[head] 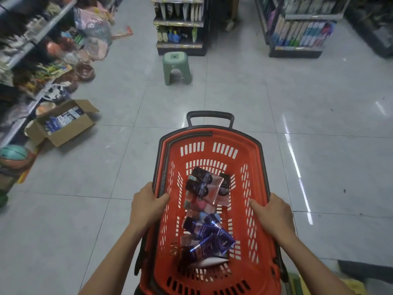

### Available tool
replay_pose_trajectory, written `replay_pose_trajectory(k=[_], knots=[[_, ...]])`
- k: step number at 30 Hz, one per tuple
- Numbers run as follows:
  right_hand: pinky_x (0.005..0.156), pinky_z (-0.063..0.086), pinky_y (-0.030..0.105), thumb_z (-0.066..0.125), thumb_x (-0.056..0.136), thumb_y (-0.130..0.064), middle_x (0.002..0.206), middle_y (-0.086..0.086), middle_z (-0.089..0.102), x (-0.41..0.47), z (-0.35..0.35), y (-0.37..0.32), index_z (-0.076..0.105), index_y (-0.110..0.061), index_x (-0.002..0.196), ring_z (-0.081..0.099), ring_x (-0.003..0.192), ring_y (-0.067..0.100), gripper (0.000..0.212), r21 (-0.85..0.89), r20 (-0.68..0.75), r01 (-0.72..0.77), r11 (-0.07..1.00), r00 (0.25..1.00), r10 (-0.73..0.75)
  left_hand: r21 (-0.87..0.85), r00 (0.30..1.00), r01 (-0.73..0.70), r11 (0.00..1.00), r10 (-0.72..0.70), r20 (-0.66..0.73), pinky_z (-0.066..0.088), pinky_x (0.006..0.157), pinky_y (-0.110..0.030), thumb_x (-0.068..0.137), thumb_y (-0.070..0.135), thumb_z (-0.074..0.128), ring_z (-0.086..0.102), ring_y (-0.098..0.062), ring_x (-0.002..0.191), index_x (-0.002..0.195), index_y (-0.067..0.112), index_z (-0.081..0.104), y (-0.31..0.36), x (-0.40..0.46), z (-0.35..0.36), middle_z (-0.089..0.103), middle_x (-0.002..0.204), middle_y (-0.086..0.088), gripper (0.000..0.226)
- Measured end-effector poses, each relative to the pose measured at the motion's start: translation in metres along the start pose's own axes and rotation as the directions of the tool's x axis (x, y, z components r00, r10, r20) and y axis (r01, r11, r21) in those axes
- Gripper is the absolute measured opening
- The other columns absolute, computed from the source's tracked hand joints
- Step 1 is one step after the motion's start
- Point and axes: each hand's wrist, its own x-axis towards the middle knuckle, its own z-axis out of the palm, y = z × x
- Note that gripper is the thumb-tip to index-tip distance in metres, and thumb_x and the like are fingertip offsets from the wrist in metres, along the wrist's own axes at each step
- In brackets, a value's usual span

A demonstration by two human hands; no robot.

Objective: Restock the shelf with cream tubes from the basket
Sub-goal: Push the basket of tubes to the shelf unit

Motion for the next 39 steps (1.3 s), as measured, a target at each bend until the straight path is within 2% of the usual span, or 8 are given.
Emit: replay_pose_trajectory(k=[9,19,22,25,32,39], knots=[[0.057,0.047,0.023,0.069,0.091,-0.06,0.096,-0.003,0.067,0.096,0.015,-0.07,0.061,-0.016,0.124,0.065,0.068,0.01,0.056,0.002,-0.024,-0.056,0.998,0.998,0.056,0.016,0.999,-0.032,0.999,0.032,0.039,0.066,0.079,-0.043,0.085,0.066,0.073,0.078,-0.014,0.077,0.122,0.028,0.059,0.042,0.129,-0.007,0.075,0.1,0.011,0.055],[0.067,0.056,0.03,0.068,0.089,-0.063,0.099,-0.001,0.071,0.212,0.029,-0.198,0.061,-0.018,0.119,0.07,0.074,0.015,0.054,-0.041,-0.086,-0.094,0.995,0.992,0.09,-0.029,0.993,-0.081,0.996,0.083,0.082,0.067,0.076,-0.043,0.084,0.068,0.074,0.078,-0.014,0.075,0.124,0.031,0.059,0.098,0.3,-0.056,0.076,0.101,0.01,0.057],[0.064,0.051,0.028,0.069,0.09,-0.059,0.097,-0.001,0.07,0.241,0.03,-0.227,0.062,-0.017,0.115,0.066,0.072,0.014,0.05,-0.063,-0.103,-0.098,0.993,0.99,0.092,-0.048,0.991,-0.09,0.995,0.094,0.096,0.067,0.076,-0.044,0.084,0.066,0.075,0.079,-0.014,0.075,0.123,0.029,0.06,0.111,0.339,-0.065,0.077,0.099,0.009,0.056],[0.058,0.044,0.025,0.069,0.091,-0.057,0.091,-0.004,0.066,0.268,0.033,-0.247,0.061,-0.018,0.112,0.061,0.067,0.009,0.045,-0.058,-0.108,-0.11,0.992,0.989,0.103,-0.042,0.99,-0.089,0.995,0.093,0.106,0.067,0.076,-0.045,0.083,0.066,0.075,0.079,-0.014,0.075,0.123,0.028,0.06,0.127,0.374,-0.069,0.077,0.099,0.009,0.057],[0.064,0.052,0.03,0.069,0.091,-0.058,0.088,-0.006,0.064,0.353,0.033,-0.275,0.054,-0.024,0.105,0.066,0.071,0.013,0.039,-0.026,-0.084,-0.13,0.991,0.988,0.127,0.01,0.99,-0.092,0.996,0.09,0.108,0.066,0.08,-0.045,0.086,0.063,0.074,0.078,-0.015,0.077,0.123,0.028,0.059,0.182,0.452,-0.056,0.076,0.102,0.008,0.053],[0.069,0.057,0.034,0.068,0.091,-0.056,0.091,-0.005,0.068,0.489,-0.003,-0.304,0.056,-0.026,0.104,0.068,0.075,0.016,0.035,-0.017,-0.05,-0.069,0.997,0.996,0.068,-0.001,0.997,-0.053,0.999,0.053,0.06,0.066,0.081,-0.047,0.086,0.061,0.076,0.078,-0.018,0.079,0.123,0.025,0.059,0.267,0.538,-0.02,0.076,0.103,0.005,0.055]])
